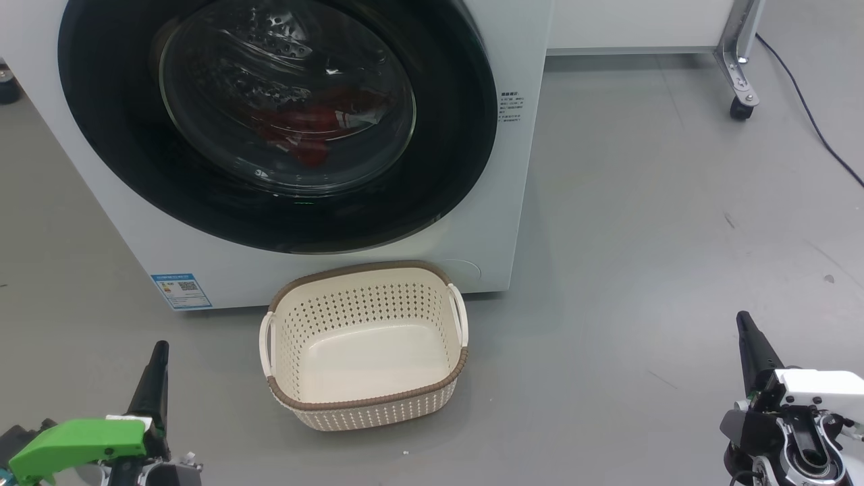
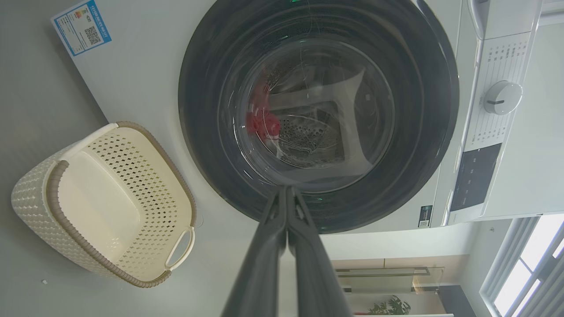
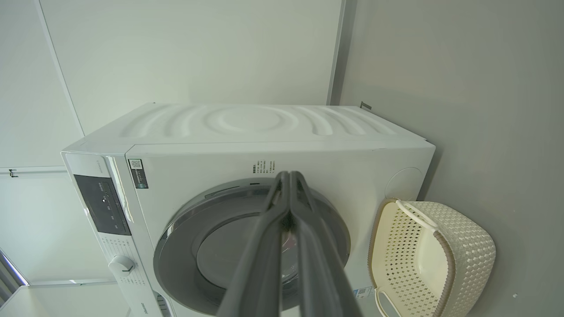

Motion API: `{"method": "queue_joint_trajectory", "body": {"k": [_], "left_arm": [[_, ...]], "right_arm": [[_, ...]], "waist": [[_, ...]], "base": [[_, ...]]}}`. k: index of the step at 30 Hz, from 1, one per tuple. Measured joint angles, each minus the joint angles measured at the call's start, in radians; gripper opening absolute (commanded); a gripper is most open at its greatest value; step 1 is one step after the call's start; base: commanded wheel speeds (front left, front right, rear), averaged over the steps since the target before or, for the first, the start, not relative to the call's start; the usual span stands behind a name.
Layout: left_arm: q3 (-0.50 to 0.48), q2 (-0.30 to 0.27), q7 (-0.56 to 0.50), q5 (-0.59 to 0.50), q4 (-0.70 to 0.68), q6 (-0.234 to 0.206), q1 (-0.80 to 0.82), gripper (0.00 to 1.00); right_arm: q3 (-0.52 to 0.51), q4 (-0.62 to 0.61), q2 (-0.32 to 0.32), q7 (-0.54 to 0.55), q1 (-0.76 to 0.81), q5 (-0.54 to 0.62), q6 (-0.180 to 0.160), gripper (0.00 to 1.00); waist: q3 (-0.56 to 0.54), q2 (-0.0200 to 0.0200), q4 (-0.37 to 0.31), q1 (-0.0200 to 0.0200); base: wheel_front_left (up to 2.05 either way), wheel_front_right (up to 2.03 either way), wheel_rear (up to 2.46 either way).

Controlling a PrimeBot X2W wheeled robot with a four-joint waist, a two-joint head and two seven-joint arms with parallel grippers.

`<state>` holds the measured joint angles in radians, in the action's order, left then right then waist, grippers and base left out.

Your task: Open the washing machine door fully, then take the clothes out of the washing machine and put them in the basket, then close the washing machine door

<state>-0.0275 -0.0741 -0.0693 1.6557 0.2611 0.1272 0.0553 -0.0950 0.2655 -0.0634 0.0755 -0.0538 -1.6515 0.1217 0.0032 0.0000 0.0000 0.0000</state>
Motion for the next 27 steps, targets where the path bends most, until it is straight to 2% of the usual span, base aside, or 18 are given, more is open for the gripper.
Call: {"method": "queue_joint_trajectory", "body": {"k": [1,2,3,4,5,6,27], "left_arm": [[0.000,0.000,0.000,0.000,0.000,0.000,0.000,0.00],[0.000,0.001,0.000,0.000,0.004,0.000,-0.001,1.00],[0.002,0.004,0.000,0.000,0.014,0.000,-0.006,1.00],[0.002,0.010,0.000,0.000,0.025,0.000,-0.012,0.00],[0.003,0.016,0.000,0.000,0.035,0.000,-0.021,0.00],[0.004,0.023,0.000,0.000,0.046,0.000,-0.029,1.00],[0.021,0.029,0.023,-0.013,0.027,0.000,-0.039,1.00]], "right_arm": [[0.000,0.000,0.000,0.000,0.000,0.000,0.000,0.00],[0.000,0.003,0.001,0.000,0.002,-0.001,0.000,1.00],[0.001,0.012,0.005,0.000,0.007,-0.001,-0.001,1.00],[0.002,0.022,0.010,0.000,0.016,-0.001,-0.001,0.00],[0.003,0.034,0.017,0.000,0.027,-0.001,-0.001,0.00],[0.004,0.044,0.023,0.000,0.038,-0.001,-0.001,1.00],[0.004,0.031,0.026,-0.033,0.052,0.029,-0.001,1.00]], "waist": [[0.000,0.0000,0.000,0.0000],[0.000,0.0000,0.000,0.0000],[0.000,0.0000,0.000,0.0000],[0.000,0.0000,0.000,0.0000],[0.000,0.0000,0.000,0.0000],[0.000,0.0000,0.000,0.0000],[0.003,0.0000,-0.001,0.0000]], "base": [[0.00,0.00,0.00],[0.00,0.00,0.00],[0.00,0.00,0.00],[0.00,0.00,0.00],[0.00,0.00,0.00],[0.00,0.00,0.00],[0.00,0.00,0.00]]}}
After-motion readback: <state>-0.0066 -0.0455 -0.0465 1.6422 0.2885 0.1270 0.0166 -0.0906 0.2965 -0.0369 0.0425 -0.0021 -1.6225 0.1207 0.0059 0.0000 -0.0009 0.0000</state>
